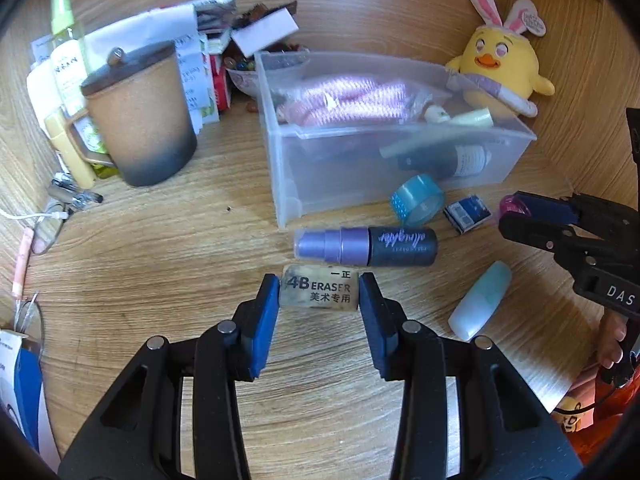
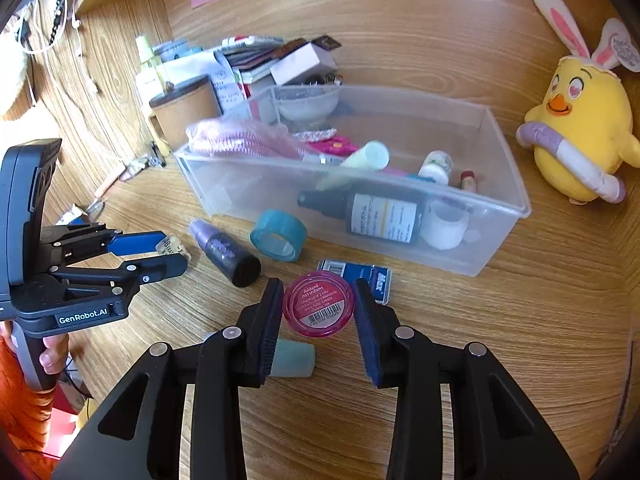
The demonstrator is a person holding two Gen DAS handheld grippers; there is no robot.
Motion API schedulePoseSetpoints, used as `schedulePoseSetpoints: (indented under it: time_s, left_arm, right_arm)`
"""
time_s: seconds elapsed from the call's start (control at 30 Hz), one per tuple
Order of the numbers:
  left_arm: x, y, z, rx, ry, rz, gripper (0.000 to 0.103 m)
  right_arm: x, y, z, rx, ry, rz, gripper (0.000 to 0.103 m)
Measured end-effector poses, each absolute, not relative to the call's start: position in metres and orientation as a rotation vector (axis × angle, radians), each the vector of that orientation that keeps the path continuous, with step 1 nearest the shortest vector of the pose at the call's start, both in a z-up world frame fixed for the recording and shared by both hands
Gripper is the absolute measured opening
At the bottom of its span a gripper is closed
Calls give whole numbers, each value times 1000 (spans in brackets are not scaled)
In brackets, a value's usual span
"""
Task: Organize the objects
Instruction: 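Carry the eraser and pink lip balm into the clear box and release both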
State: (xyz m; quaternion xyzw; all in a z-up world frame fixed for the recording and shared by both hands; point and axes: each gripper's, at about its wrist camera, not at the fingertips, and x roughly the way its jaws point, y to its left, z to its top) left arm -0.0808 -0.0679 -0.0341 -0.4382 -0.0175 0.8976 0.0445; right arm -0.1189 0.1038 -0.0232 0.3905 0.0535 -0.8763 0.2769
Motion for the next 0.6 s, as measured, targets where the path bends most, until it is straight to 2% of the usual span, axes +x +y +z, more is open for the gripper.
schedulePoseSetpoints:
  time_s: [0.6]
  left_arm:
    - [-88, -59, 52, -968, -103, 2903, 40]
  right_arm:
    - [-127, 129, 48, 787, 110, -2505, 32]
